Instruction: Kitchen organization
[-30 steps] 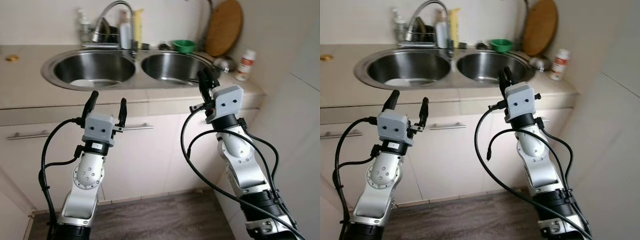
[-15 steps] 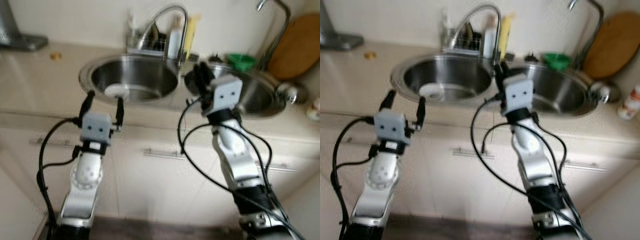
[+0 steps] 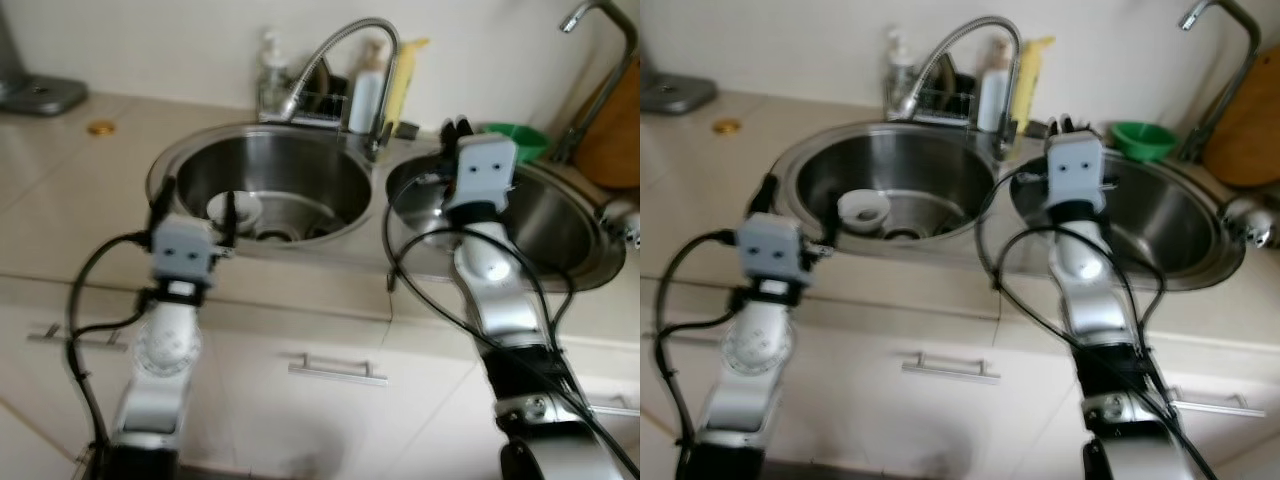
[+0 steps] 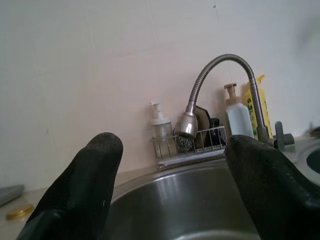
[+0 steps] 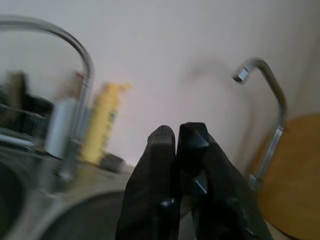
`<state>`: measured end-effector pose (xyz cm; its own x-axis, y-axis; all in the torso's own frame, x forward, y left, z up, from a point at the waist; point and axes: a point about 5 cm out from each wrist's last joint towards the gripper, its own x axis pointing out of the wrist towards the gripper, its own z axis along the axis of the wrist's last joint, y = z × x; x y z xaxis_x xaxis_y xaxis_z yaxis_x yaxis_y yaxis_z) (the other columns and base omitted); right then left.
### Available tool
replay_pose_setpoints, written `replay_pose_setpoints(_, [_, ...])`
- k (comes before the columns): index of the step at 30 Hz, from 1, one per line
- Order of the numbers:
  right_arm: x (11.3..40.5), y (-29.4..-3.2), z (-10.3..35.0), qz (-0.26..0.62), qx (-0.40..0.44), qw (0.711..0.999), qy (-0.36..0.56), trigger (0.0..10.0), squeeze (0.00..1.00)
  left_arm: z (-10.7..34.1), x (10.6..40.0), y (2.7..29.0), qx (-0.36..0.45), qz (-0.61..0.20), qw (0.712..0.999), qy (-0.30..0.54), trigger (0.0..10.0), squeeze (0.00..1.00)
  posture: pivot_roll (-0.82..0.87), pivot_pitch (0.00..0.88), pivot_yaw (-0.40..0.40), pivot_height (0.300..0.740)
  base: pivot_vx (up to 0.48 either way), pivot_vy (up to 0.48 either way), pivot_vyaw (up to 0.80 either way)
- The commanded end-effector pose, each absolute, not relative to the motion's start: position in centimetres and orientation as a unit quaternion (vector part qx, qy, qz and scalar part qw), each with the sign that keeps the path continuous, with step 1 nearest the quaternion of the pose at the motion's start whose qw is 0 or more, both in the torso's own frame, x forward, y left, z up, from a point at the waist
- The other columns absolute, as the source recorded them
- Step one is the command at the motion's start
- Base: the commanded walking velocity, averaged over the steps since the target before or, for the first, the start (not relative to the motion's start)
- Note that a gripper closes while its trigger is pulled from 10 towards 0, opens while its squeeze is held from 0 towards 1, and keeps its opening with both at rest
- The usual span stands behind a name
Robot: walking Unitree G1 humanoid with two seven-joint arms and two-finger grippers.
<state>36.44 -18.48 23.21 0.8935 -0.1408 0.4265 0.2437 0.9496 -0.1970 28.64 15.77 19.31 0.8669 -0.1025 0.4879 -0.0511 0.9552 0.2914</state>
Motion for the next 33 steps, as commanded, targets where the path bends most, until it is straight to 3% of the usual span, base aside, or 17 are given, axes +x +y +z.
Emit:
replay_pose_setpoints(1, [37.2,-18.7,23.3,-0.107,-0.114,0.97,-0.188,10.0,0.0,19.5,28.6,16.1,0.158,-0.008,0.953,-0.26,10.0,0.0,0.08,0.0,-0.086,0.74,0.0,0.0,0.0])
replay_pose_setpoints(12, [39.3,-20.6,19.1,-0.108,-0.151,0.983,-0.018,10.0,0.0,19.2,28.6,15.9,0.16,-0.012,0.954,-0.254,10.0,0.0,0.09,0.0,-0.093,0.74,0.0,0.0,0.0])
replay_pose_setpoints(13, [39.3,-20.6,18.7,-0.104,-0.157,0.982,-0.007,10.0,0.08,19.2,28.6,15.9,0.159,-0.012,0.954,-0.253,10.0,0.0,0.09,0.0,-0.094,0.74,0.0,0.0,0.0])
replay_pose_setpoints(14, [39.2,-20.4,18.1,-0.091,-0.134,0.987,0.006,10.0,0.82,19.1,28.6,16.0,0.159,-0.013,0.955,-0.251,10.0,0.0,0.09,0.0,-0.094,0.74,0.0,0.0,0.0])
replay_pose_setpoints(15, [39.2,-20.2,18.0,-0.085,-0.112,0.99,0.007,10.0,0.82,19.0,28.5,16.0,0.159,-0.013,0.955,-0.25,10.0,0.0,0.09,0.0,-0.094,0.74,0.0,0.0,0.0])
replay_pose_setpoints(16, [39.2,-20.0,18.0,-0.079,-0.086,0.993,0.002,10.0,1.0,19.0,28.5,16.0,0.159,-0.013,0.955,-0.249,10.0,0.0,0.09,0.0,-0.094,0.74,0.0,0.0,0.0])
replay_pose_setpoints(18, [39.3,-19.7,18.1,-0.065,-0.028,0.997,-0.008,10.0,1.0,18.8,28.5,16.0,0.159,-0.013,0.956,-0.246,10.0,0.0,0.09,0.0,-0.092,0.74,0.0,0.0,0.0])
replay_pose_setpoints(25, [39.1,-19.9,19.2,-0.063,-0.01,0.997,-0.047,10.0,1.0,18.7,28.5,15.8,0.158,-0.016,0.957,-0.244,10.0,0.0,0.08,0.0,-0.087,0.74,0.0,0.0,0.0])
replay_pose_setpoints(33, [38.0,-18.4,23.5,-0.007,0.1,0.976,-0.194,10.0,1.0,18.4,28.3,15.5,0.154,-0.023,0.958,-0.24,10.0,0.0,0.07,0.0,-0.081,0.74,0.0,0.0,0.0])
